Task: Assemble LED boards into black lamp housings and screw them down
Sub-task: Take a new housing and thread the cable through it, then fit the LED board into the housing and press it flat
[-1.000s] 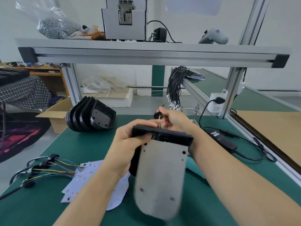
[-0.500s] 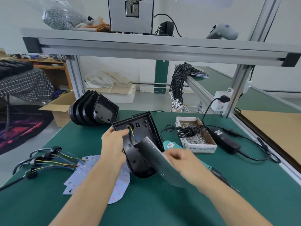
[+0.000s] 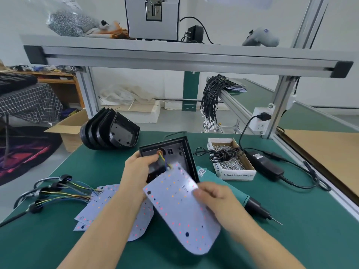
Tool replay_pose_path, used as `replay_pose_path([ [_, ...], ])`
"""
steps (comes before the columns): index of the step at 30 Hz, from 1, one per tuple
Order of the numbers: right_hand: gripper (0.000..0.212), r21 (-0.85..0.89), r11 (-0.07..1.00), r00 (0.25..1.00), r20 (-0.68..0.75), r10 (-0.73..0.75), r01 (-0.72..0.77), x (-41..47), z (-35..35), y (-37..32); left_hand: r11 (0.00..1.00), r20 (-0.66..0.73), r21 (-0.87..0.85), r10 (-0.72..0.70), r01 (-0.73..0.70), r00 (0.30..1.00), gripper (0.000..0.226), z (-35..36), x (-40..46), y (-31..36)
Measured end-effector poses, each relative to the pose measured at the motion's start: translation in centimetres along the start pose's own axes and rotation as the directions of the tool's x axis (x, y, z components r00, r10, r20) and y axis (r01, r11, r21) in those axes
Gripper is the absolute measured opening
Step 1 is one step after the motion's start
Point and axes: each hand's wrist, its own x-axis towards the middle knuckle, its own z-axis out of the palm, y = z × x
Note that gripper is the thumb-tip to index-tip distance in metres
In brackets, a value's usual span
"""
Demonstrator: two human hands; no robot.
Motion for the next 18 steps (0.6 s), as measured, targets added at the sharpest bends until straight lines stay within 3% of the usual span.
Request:
replay_pose_path([
  [3,0.019,0.040,0.998,0.990,-0.133,-0.047,0.053,0.6,-0.9,-0.4,0.996,0.096,-0.023,-0.084,0.087,0.992,0.006,0.0,0.0,-0.3],
  [7,0.021,0.035,0.991,0.931,-0.348,-0.111,0.132,1.4,-0.6,-0.5,0.969,0.190,-0.053,-0.226,0.240,0.955,0.037,0.2,-0.5,-0.5],
  [12,0.020,-0.071,0.974,0.811,-0.542,-0.220,0.217,2.2,1.0,0.0,0.961,0.241,-0.097,-0.228,0.257,0.943,0.053,1.2,-1.2,-1.2],
  [15,0.019,-0.108,0.966,0.780,-0.572,-0.254,0.236,2.5,1.9,-0.3,0.965,0.263,-0.095,-0.212,0.244,0.941,0.051,1.7,-1.4,-1.4],
  [18,0.025,-0.189,0.963,0.836,-0.482,-0.261,0.191,2.6,1.9,-0.5,0.975,0.208,-0.102,-0.173,0.198,0.963,0.045,1.6,-1.2,-1.3],
])
